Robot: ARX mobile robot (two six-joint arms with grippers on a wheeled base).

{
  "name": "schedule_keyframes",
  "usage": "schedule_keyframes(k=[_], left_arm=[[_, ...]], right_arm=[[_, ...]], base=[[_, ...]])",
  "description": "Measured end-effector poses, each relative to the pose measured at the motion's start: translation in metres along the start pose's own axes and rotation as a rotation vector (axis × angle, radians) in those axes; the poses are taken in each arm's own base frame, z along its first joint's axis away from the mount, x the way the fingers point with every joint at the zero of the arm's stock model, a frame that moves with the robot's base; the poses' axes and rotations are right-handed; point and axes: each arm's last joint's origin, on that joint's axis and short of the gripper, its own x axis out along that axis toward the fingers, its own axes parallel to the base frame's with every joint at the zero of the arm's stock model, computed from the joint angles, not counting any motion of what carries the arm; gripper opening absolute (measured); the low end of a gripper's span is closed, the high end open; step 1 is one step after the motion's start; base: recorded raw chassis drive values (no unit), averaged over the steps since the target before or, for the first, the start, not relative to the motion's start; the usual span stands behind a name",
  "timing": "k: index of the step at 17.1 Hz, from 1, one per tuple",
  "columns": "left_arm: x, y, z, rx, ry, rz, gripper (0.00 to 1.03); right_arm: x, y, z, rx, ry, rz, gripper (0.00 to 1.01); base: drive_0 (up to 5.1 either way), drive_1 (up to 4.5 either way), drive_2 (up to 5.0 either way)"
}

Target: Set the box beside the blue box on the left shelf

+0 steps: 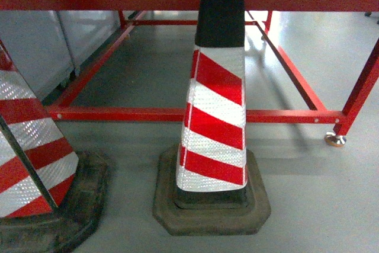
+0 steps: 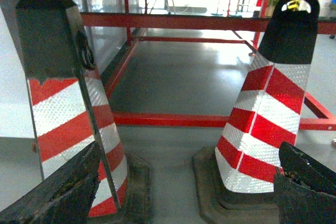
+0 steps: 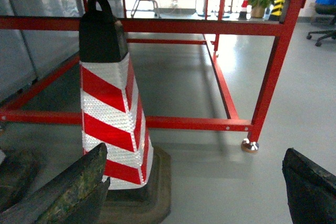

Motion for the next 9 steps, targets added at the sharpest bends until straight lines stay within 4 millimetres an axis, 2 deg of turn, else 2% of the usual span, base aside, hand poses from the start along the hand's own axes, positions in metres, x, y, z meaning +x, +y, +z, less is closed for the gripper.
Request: schedule_keyframes(k=[9], left_arm=[[0.0000,0.0000,0.0002,0.009,-0.002,0.002,0.98]], right_arm=[[0.0000,0.0000,-0.0001,0.000,0.001,0.000,0.98]], base=[[0.0,0.00,0.0]])
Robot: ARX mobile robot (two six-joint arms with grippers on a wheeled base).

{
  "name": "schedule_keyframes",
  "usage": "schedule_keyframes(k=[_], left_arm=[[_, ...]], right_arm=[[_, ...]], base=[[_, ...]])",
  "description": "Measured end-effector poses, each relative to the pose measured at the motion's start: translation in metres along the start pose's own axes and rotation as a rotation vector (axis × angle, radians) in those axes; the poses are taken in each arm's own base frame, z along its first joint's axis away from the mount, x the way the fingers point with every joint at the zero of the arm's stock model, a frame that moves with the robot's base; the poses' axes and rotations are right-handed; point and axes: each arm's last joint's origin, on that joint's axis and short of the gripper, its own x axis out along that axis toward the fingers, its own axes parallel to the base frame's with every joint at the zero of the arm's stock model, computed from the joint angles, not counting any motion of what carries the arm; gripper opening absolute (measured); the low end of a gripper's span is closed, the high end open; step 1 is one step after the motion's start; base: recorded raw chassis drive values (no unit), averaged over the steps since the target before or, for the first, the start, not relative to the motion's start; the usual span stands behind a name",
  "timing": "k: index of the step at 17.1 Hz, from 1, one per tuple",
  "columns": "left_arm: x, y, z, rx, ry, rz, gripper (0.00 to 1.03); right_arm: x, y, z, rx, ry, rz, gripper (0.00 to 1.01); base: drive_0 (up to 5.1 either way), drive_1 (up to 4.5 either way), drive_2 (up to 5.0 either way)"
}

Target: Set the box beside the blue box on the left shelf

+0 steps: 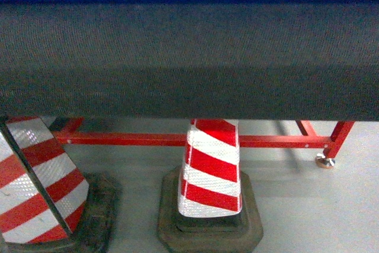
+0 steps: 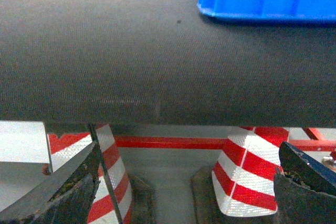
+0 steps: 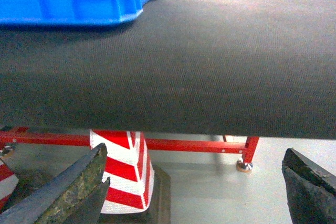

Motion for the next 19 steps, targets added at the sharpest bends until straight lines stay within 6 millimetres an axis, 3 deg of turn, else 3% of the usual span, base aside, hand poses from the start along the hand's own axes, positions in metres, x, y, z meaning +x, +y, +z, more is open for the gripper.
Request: schedule_keyframes(k=[19], left_arm=[[0.0000,0.0000,-0.0002,0.000,0.002,0.002,0.98]], right_arm=[[0.0000,0.0000,-0.0001,0.000,0.001,0.001,0.98]], base=[[0.0,0.00,0.0]])
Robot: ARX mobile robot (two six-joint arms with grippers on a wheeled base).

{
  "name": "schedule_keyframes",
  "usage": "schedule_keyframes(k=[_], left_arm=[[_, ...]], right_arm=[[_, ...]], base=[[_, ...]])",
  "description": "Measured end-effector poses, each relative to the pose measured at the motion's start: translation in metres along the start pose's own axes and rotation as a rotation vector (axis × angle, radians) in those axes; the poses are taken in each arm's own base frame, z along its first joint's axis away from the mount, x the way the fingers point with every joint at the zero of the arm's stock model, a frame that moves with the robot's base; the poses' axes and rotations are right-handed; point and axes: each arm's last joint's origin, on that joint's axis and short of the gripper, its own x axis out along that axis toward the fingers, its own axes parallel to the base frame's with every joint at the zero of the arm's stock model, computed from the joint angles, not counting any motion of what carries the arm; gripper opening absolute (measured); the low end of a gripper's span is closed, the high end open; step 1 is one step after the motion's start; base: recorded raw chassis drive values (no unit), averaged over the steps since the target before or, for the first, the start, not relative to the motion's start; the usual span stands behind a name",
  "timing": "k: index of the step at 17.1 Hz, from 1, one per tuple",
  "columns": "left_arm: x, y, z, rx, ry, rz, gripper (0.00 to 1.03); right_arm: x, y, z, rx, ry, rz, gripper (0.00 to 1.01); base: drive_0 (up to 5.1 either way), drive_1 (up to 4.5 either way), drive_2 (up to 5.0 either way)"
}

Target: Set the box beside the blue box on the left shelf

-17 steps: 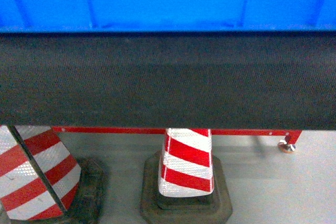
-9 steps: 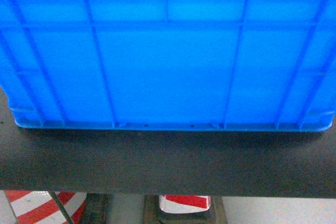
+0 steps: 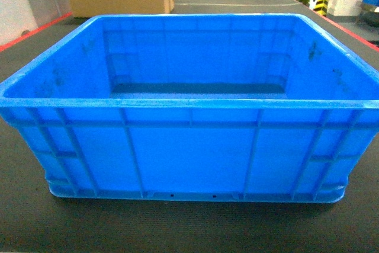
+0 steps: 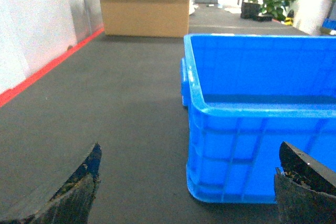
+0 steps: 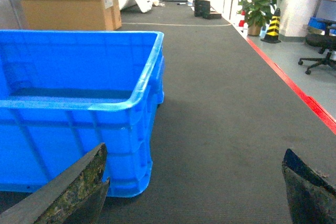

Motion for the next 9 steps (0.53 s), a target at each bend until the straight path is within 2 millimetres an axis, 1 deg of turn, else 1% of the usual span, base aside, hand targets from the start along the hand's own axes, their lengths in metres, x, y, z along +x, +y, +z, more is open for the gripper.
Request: schedule_keyframes(k=[9], left_arm=[[0.0000,0.0000,0.0003,0.000,-0.002,-0.002,0.98]], right_arm=[[0.0000,0.0000,0.0002,0.000,-0.002,0.000,0.98]], base=[[0.0,0.00,0.0]])
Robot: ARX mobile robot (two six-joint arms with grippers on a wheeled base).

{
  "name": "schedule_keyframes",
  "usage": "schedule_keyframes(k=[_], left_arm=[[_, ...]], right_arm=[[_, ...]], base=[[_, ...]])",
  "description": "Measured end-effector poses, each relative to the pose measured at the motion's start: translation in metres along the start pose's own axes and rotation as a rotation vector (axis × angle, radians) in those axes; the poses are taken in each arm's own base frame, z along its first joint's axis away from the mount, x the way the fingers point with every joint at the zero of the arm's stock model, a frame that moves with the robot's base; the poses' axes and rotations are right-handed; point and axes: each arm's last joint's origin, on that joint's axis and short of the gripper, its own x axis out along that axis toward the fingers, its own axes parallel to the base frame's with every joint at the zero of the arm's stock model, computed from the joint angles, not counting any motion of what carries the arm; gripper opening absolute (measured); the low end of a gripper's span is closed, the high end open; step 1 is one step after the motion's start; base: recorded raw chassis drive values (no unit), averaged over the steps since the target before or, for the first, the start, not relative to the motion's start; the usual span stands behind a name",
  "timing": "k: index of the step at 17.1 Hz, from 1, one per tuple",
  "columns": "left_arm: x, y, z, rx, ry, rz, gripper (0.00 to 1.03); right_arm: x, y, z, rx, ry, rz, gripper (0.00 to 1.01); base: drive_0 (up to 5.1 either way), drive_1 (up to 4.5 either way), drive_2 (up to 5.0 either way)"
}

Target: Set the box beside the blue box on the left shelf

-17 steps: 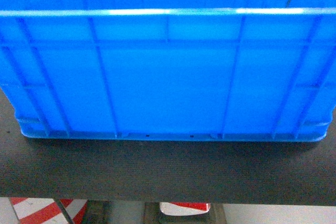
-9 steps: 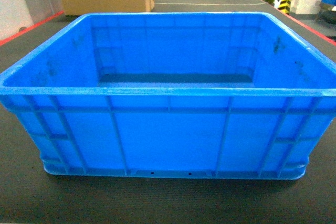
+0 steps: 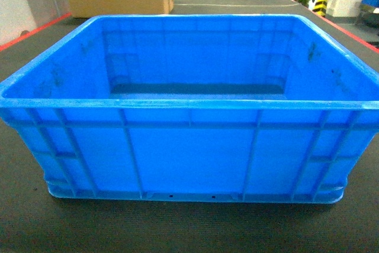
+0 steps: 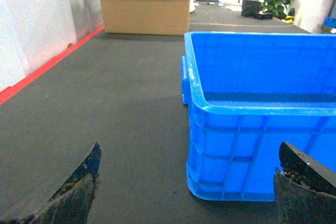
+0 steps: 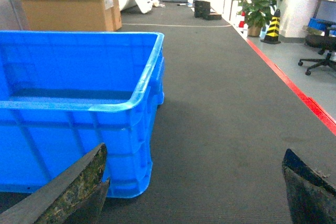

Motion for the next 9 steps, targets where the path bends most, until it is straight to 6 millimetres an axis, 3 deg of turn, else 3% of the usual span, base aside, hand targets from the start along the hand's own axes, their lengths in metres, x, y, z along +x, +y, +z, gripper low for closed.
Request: schedule_keyframes(k=[9], left_arm=[[0.0000,0.0000,-0.0001,0.000,0.000,0.000,0.98]], right_arm=[[0.0000,0.0000,0.0000,0.000,0.000,0.000,0.98]], base=[[0.0,0.00,0.0]])
